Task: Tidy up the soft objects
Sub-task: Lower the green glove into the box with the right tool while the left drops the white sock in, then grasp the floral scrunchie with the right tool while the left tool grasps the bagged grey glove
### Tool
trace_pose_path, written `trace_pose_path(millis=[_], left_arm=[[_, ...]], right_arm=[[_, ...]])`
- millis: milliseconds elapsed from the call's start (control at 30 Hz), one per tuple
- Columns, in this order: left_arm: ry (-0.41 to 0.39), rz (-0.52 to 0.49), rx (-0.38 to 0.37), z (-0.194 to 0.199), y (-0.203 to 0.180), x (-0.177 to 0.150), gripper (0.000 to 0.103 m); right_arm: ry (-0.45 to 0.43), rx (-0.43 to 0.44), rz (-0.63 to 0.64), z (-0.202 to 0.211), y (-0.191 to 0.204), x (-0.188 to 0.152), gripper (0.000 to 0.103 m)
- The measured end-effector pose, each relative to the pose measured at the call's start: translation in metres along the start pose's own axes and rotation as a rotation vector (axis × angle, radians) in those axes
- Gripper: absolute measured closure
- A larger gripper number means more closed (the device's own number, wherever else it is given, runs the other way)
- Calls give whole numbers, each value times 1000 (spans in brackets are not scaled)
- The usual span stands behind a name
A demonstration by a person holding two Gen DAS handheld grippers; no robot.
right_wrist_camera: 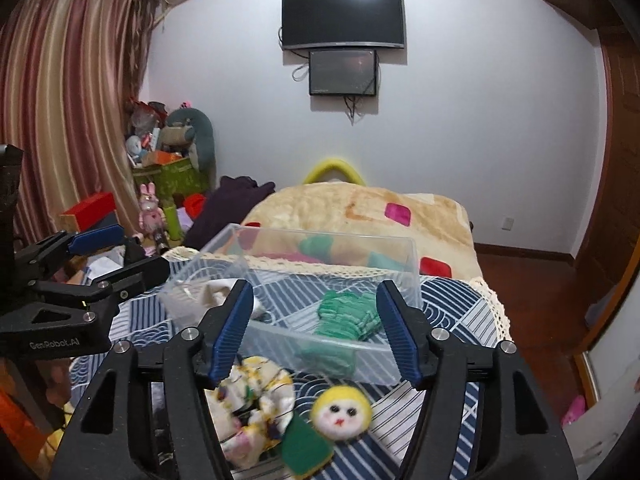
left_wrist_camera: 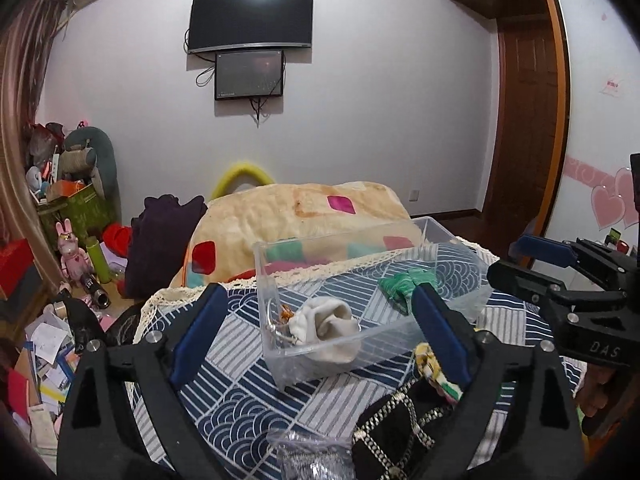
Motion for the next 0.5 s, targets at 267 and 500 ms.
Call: trace_pose_path(millis=[267, 500], left_arm=[[29, 29, -1, 13, 9, -28, 2], [103, 27, 24, 7, 15, -66, 2]], right_arm=[[-3, 37, 7, 7, 13, -19, 33], [48, 70, -10, -1, 24, -41, 33]])
Point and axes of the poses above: each gripper's, at about its wrist camera, not at the fingertips, and z roughly against the way its jaws point, y to its left, x to its top, the point moved 6 cm from there along -z, roughly the way its jaws point, and after that the axes turned 3 degrees about x, right-handed, at the moved point
